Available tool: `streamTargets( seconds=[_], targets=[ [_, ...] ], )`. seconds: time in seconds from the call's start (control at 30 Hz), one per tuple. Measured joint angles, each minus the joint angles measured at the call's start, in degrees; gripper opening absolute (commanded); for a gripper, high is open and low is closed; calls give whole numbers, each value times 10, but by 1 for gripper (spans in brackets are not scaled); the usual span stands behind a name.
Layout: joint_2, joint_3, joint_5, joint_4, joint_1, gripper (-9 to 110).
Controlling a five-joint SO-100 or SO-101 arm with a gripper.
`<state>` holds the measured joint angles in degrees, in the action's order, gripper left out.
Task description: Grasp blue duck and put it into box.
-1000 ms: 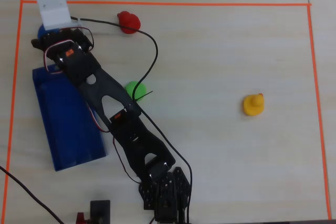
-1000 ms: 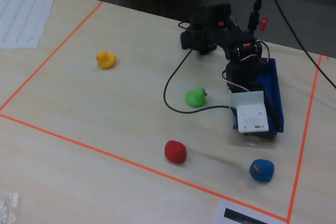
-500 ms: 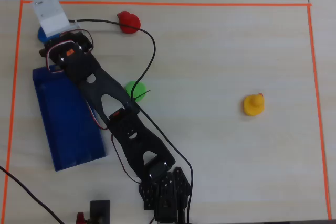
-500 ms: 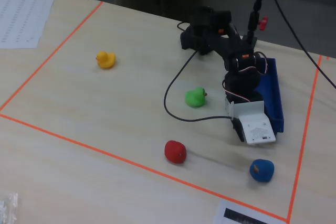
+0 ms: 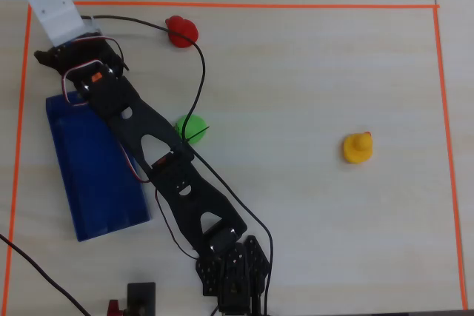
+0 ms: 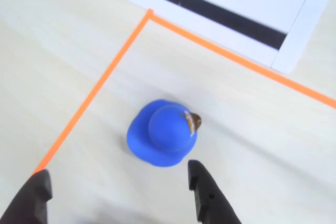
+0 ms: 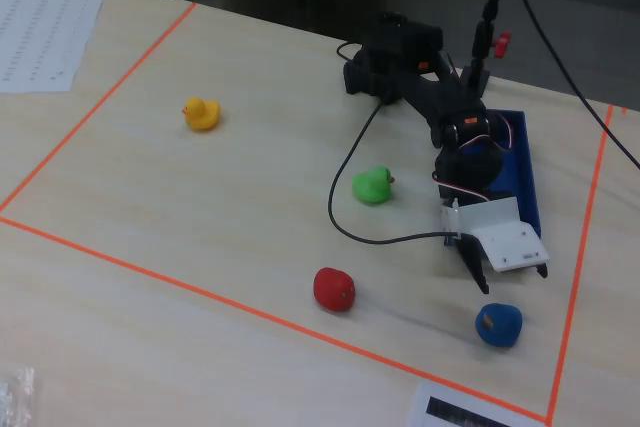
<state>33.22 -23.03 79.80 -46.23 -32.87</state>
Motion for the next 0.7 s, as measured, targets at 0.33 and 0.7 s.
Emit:
streamTargets(
  seconds=[0.33, 0.7],
  targets=[
    [-39, 0, 15, 62, 1, 33],
    [-71, 0, 32, 133, 5, 33]
  ],
)
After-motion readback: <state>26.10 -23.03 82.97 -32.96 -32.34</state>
